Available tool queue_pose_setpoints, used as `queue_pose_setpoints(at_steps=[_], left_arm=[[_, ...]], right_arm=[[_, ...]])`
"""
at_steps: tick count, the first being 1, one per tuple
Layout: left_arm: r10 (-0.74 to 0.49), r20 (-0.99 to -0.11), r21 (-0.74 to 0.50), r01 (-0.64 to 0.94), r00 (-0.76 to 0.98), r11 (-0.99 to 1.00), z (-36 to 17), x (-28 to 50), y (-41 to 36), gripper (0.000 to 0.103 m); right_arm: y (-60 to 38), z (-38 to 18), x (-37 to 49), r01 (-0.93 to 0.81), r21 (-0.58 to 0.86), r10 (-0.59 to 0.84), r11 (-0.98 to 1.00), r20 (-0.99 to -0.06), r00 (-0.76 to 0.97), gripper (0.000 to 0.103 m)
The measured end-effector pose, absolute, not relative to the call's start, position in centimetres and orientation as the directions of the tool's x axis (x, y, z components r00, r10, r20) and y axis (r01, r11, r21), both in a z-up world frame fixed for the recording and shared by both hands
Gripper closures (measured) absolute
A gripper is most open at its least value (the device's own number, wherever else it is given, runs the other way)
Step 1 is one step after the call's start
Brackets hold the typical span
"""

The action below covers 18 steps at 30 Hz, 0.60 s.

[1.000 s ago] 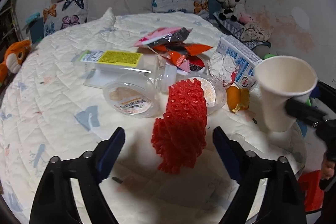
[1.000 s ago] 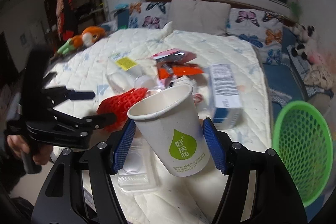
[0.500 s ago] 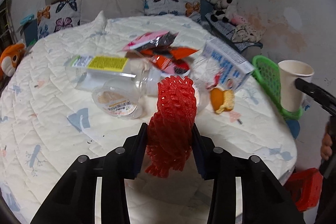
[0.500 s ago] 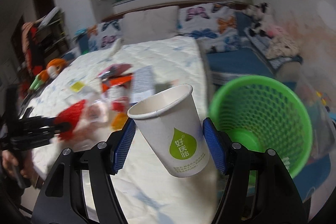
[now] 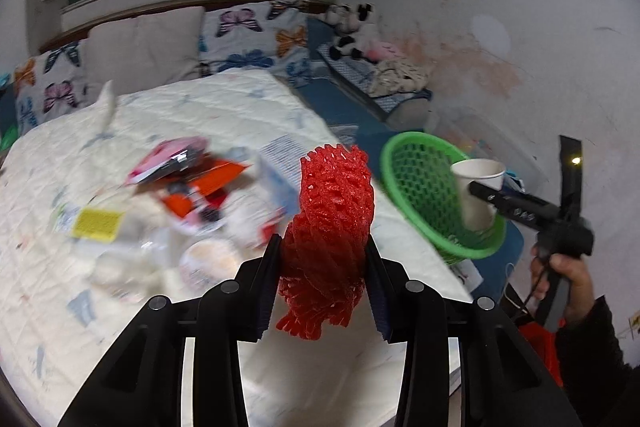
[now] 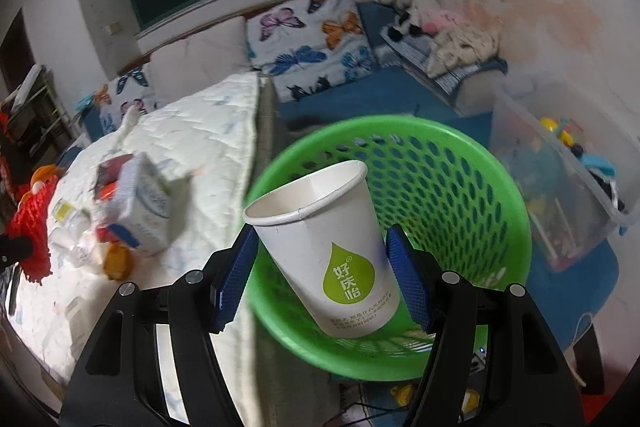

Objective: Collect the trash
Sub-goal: 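Carry both to the green basket, right tool drops cup while left drops scrubber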

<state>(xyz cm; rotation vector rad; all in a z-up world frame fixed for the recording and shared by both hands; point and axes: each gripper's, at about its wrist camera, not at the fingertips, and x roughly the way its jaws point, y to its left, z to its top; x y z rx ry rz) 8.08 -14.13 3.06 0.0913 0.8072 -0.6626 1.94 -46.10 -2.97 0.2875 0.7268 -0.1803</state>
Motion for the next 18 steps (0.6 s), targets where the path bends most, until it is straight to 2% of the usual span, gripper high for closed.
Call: queue_pose_setpoints(at_steps=[4, 8, 18], left_arm=[[-0.535, -0.705, -0.173, 0.62, 0.465, 0.766, 3.0, 8.9, -17.7, 0.064], [-0.546, -0.725, -0.18, 0.649, 0.42, 0.739, 2.5, 9.9, -21.7, 0.064], [-0.563, -0.763, -0.202, 0.71, 0.317, 0.674, 0.5, 11.1, -30.0, 0.064]], right_arm=[[-47.9, -4.3, 1.7, 0.286, 0.217, -0.056, 0.933, -0.698, 0.714, 0.035], [-49.4, -4.9, 1.4, 0.304, 0.227, -0.059, 0.925, -0.705, 0.707, 0.027], [-50.2, -4.4, -1.7, 0.314, 0.219, -0.081, 0.924, -0.691, 0.718, 0.025]])
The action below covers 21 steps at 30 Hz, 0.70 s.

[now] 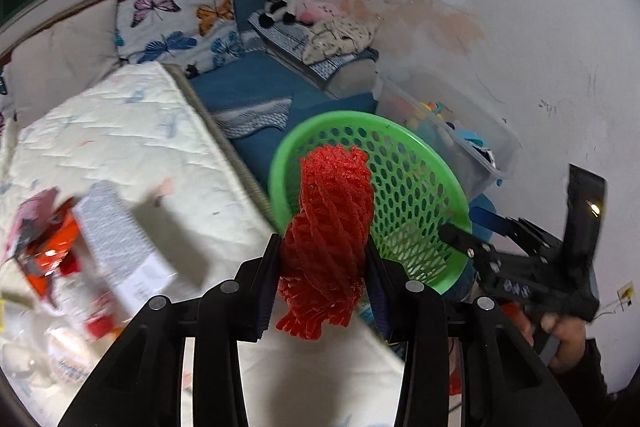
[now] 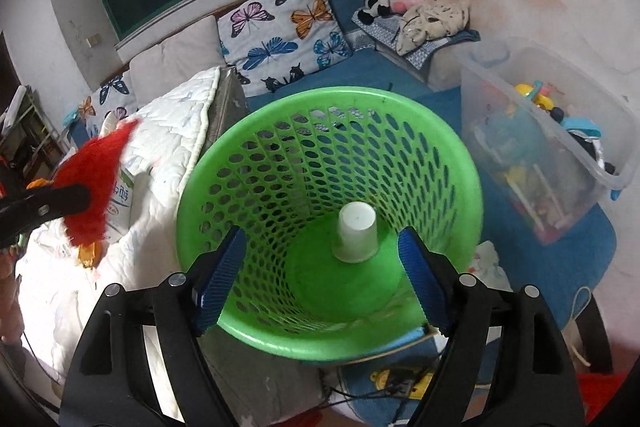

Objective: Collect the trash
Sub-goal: 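Carry both to the green basket, right tool drops cup while left drops scrubber, then move both open tools back over the trash on the mattress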

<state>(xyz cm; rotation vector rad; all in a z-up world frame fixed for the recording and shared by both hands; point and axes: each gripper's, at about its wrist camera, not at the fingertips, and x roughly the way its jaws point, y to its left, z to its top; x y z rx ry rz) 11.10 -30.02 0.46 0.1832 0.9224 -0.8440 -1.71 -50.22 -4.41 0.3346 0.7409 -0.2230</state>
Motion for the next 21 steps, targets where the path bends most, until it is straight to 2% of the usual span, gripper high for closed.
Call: queue_pose_setpoints(at_steps=[7, 9, 11, 21], left_arm=[[-0.553, -0.795, -0.231, 0.719, 0.249, 0.656, -1.8, 11.7, -34.0, 0.063], [-0.548, -0.8, -0.227, 0.721, 0.245, 0.654, -2.2, 11.5, -34.4, 0.051], [-0.545, -0.801, -0.222, 0.72, 0.25, 0.657, -2.3, 11.3, -34.6, 0.044], [-0.549, -0.775, -0.193, 0.711, 0.312, 0.676, -0.7, 10.4, -30.6, 0.038]], right_arm=[[-50.6, -4.7, -3.7, 0.33, 0.215, -0.097, 0.919, -0.688, 0.719, 0.024], [-50.7, -4.8, -4.1, 0.337, 0.213, -0.103, 0.917, -0.689, 0.717, 0.024], [-50.7, -4.9, -4.2, 0.338, 0.219, -0.1, 0.915, -0.69, 0.717, 0.024], [-48.7, -4.0, -3.6, 0.292, 0.213, -0.076, 0.932, -0.675, 0.734, 0.024]])
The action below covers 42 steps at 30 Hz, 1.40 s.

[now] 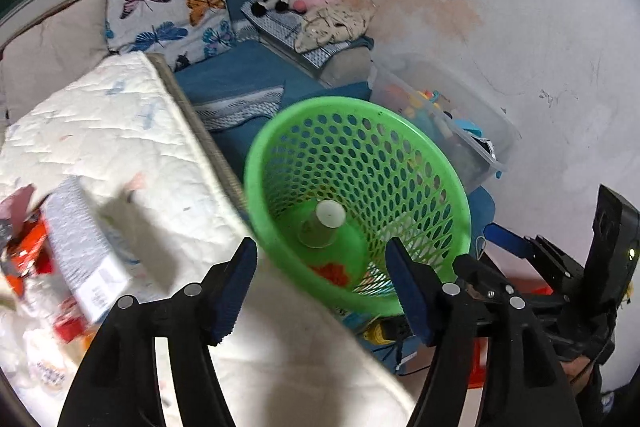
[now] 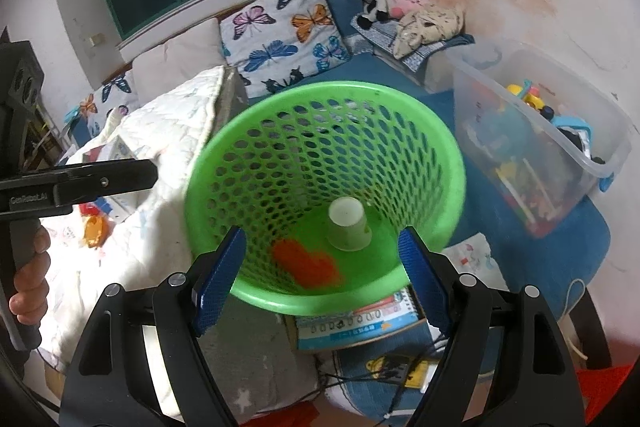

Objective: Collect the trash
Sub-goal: 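Move both open tools back over the trash on the mattress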

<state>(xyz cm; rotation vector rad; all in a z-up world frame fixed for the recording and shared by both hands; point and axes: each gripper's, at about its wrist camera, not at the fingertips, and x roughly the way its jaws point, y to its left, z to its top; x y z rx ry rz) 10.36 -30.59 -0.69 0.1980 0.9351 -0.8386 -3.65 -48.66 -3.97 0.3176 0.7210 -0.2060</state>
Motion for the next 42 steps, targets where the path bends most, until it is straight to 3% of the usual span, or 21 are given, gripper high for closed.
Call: queue_pose_setpoints(at_steps=[7, 24, 26, 42], left_arm=[[-0.486, -0.781, -0.121, 0.669, 0.392, 0.733, -0.2, 9.2, -24.0, 0.037], [-0.401, -0.803, -0.08, 0.588, 0.441, 0.805, -3.6, 5.9, -10.4, 0.021], [-0.4, -0.808, -0.091, 0.579, 0.433, 0.81, -4.0, 5.7, -9.9, 0.017], [-0.415, -0.845, -0.324, 0.296, 0.336, 0.899, -5.3, 6.9, -8.9, 0.018]], right_arm=[[-45.1, -2.8, -2.8, 0.218, 0.216, -0.026, 0.952, -0.653, 0.757, 0.022], [-36.3, -1.8, 0.3, 0.053, 0.162, 0.067, 0.985, -0.656, 0.752, 0.019], [-35.5, -1.8, 0.4, 0.043, 0.157, 0.072, 0.987, -0.657, 0.751, 0.019], [-34.5, -2.3, 0.8, 0.009, 0.155, 0.097, 0.988, -0.661, 0.744, 0.019]])
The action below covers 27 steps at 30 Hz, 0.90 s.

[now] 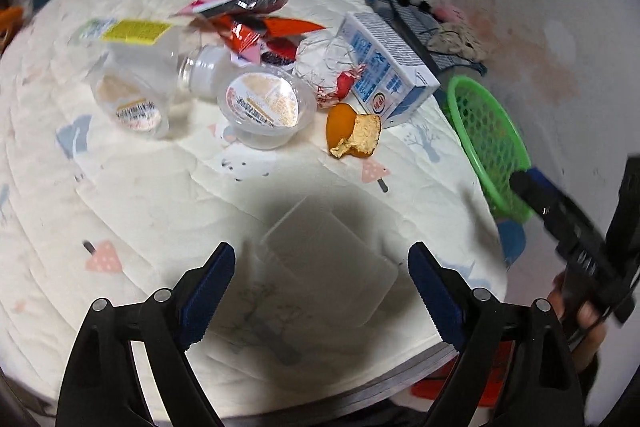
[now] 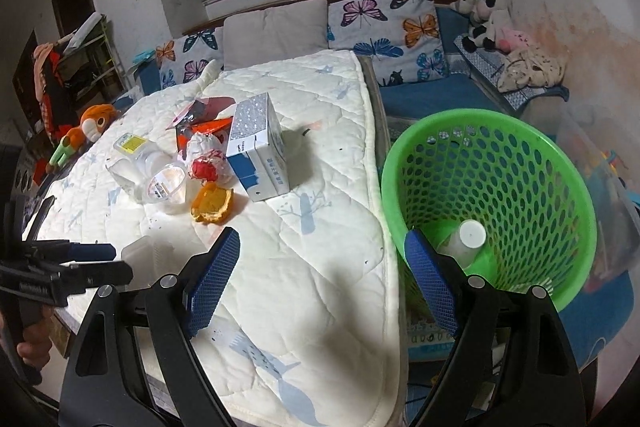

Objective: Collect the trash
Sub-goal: 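Move both open tools back over the trash on the mattress, then grasp the clear plastic container with the left tool while the right tool grasps the white-blue box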

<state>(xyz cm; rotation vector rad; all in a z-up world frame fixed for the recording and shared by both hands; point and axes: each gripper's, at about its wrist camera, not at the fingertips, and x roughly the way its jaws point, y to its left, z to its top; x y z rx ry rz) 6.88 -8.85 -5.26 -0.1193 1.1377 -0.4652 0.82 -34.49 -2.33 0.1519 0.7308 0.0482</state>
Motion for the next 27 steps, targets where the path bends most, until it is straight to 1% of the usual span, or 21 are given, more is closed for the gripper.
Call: queue_pose_setpoints(at_steps=[4, 8, 10, 12, 14, 16, 18, 22, 27], left_arm=[[-0.375, -0.864, -0.311, 0.23, 0.335, 0.922, -5.4, 7.2, -10.0, 0.02], [-0.323, -0.89, -0.282, 0.167, 0.323, 0.945, -6.1, 7.6, -11.0, 0.029], [-0.288, -0.901, -0.246, 0.166, 0.323, 0.955, -6.5, 7.5, -11.7, 0.03], [-0.268, -0.909, -0.225, 0.167, 0.319, 0.96, -6.9, 7.5, -12.0, 0.038], [-0.261, -0.913, -0.216, 0.17, 0.314, 0.961, -7.2, 7.6, -12.1, 0.043], [-0.254, -0.91, -0.202, 0.185, 0.327, 0.962, -6.9, 7.5, -12.1, 0.045], [-0.25, -0.904, -0.189, 0.201, 0.348, 0.961, -6.6, 7.5, -11.8, 0.052], [-0.265, -0.89, -0.188, 0.232, 0.37, 0.954, -5.8, 7.9, -10.9, 0.054], [-0.302, -0.862, -0.21, 0.256, 0.407, 0.944, -4.5, 8.0, -9.0, 0.055]], right_arm=[[-34.7, -2.7, 0.9, 0.005, 0.162, 0.105, 0.987, -0.662, 0.742, 0.019], [-34.9, -3.0, 1.0, 0.002, 0.167, 0.111, 0.986, -0.663, 0.74, 0.019], [-35.0, -3.0, 1.1, 0.0, 0.169, 0.113, 0.986, -0.663, 0.74, 0.019], [-35.2, -3.0, 1.2, -0.002, 0.171, 0.117, 0.985, -0.663, 0.739, 0.019], [-35.3, -2.9, 1.5, -0.009, 0.174, 0.124, 0.985, -0.662, 0.739, 0.019], [-35.3, -2.6, 1.7, -0.021, 0.182, 0.138, 0.983, -0.661, 0.738, 0.019], [-35.3, -2.4, 2.1, -0.034, 0.195, 0.157, 0.98, -0.659, 0.735, 0.019], [-34.8, -1.6, 3.3, -0.071, 0.216, 0.198, 0.974, -0.652, 0.732, 0.019], [-33.4, -0.7, 6.2, -0.121, 0.238, 0.251, 0.964, -0.655, 0.713, 0.026]])
